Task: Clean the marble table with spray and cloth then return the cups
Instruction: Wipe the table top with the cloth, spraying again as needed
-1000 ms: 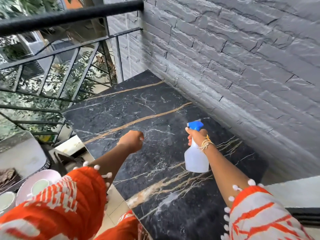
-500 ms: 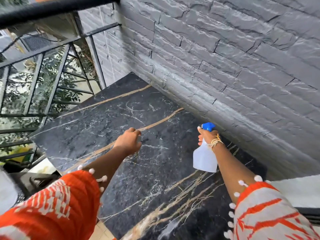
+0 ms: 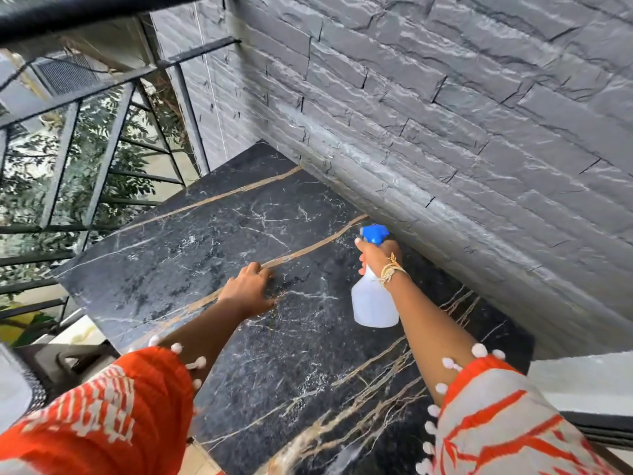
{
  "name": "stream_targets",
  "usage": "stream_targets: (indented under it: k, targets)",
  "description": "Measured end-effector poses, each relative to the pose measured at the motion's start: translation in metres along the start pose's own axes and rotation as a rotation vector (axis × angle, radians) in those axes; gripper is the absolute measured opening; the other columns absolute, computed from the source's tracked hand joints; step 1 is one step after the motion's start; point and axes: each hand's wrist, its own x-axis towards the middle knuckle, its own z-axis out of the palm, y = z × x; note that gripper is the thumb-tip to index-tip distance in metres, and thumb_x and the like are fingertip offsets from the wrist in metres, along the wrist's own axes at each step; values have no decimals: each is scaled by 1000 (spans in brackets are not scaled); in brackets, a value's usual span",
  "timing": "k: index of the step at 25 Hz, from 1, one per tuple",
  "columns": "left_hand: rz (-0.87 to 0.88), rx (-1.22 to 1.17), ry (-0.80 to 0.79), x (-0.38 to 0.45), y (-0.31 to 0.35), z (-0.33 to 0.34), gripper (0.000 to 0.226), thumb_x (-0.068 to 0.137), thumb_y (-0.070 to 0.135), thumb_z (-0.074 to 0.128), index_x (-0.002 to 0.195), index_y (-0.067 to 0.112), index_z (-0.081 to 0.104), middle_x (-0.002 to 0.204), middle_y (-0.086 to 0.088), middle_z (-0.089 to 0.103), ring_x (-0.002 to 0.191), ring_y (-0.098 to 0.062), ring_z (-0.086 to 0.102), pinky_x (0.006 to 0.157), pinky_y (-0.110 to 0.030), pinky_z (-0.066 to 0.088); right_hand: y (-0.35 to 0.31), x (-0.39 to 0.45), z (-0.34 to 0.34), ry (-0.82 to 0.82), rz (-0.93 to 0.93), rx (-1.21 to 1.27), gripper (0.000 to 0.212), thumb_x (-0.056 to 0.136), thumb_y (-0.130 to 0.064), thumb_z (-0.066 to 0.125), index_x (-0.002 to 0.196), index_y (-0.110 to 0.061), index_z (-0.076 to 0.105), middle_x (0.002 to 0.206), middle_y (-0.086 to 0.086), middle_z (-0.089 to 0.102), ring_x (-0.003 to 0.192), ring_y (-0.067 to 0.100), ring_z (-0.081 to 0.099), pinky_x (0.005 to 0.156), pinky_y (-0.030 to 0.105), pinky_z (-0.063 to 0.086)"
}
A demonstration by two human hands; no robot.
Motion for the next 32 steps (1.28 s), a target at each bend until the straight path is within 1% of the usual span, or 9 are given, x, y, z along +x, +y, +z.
stream_targets:
  k: [4, 7, 11, 14, 18, 22, 25, 28, 32]
  targets:
    - [-27, -12, 31, -20, -12, 4, 70, 77, 49, 69, 135, 20, 43, 136, -6, 41, 123, -24, 47, 97, -44, 48, 5, -31, 22, -209, 0, -89, 31, 85, -31, 71, 79, -2, 62, 67, 8, 63, 49, 20, 55, 42, 24, 49]
    - [-65, -51, 52, -46, -20, 13, 71, 76, 49, 70, 136, 21, 44, 139, -6, 40, 122, -24, 48, 97, -43, 49, 16, -63, 35, -228, -62, -142, 30, 86, -26, 70, 69, -3, 59, 63, 10, 59, 38, 16, 51, 40, 20, 46]
    - [-112, -75, 86, -88, -27, 23, 68, 78, 47, 69, 136, 20, 45, 135, -6, 42, 122, -25, 49, 97, -44, 48, 39, -107, 48, -383, -68, -226, 31, 85, -29, 72, 88, 1, 63, 67, 7, 61, 50, 17, 54, 45, 24, 52]
    - [-143, -76, 114, -121, -29, 31, 63, 79, 46, 67, 132, 18, 47, 132, -9, 42, 122, -29, 48, 97, -45, 47, 53, -136, 55, -359, -111, -262, 29, 84, -31, 71, 80, -4, 62, 65, 6, 61, 43, 16, 53, 41, 22, 49]
    - [-205, -88, 121, -165, -38, 43, 66, 80, 45, 68, 135, 18, 44, 135, -9, 40, 123, -28, 47, 97, -46, 48, 66, -173, 68, -463, -144, -305, 30, 85, -35, 70, 80, -8, 61, 70, 5, 62, 48, 20, 56, 55, 32, 55]
    - [-247, -128, 132, -206, -54, 52, 68, 78, 44, 70, 136, 17, 45, 136, -11, 41, 125, -30, 46, 99, -46, 45, 72, -207, 83, -540, -143, -301, 31, 86, -34, 70, 75, -8, 58, 68, 7, 58, 49, 21, 53, 59, 37, 57]
    - [-287, -140, 154, -235, -67, 54, 66, 81, 43, 67, 137, 19, 43, 135, -10, 40, 125, -31, 45, 97, -45, 46, 76, -230, 96, -528, -180, -339, 32, 85, -32, 70, 70, -7, 58, 60, 6, 56, 42, 21, 52, 47, 28, 52]
    - [-311, -138, 185, -252, -78, 50, 64, 83, 43, 66, 138, 18, 43, 136, -10, 41, 126, -31, 45, 95, -43, 47, 79, -246, 109, -580, -172, -351, 32, 86, -32, 70, 67, -9, 58, 58, 4, 55, 44, 20, 51, 47, 29, 52]
    - [-327, -170, 204, -272, -102, 45, 60, 83, 42, 67, 134, 19, 45, 132, -9, 44, 123, -28, 47, 93, -40, 46, 76, -263, 137, -582, -182, -352, 28, 85, -31, 70, 75, -5, 62, 64, 6, 60, 39, 16, 54, 42, 22, 48]
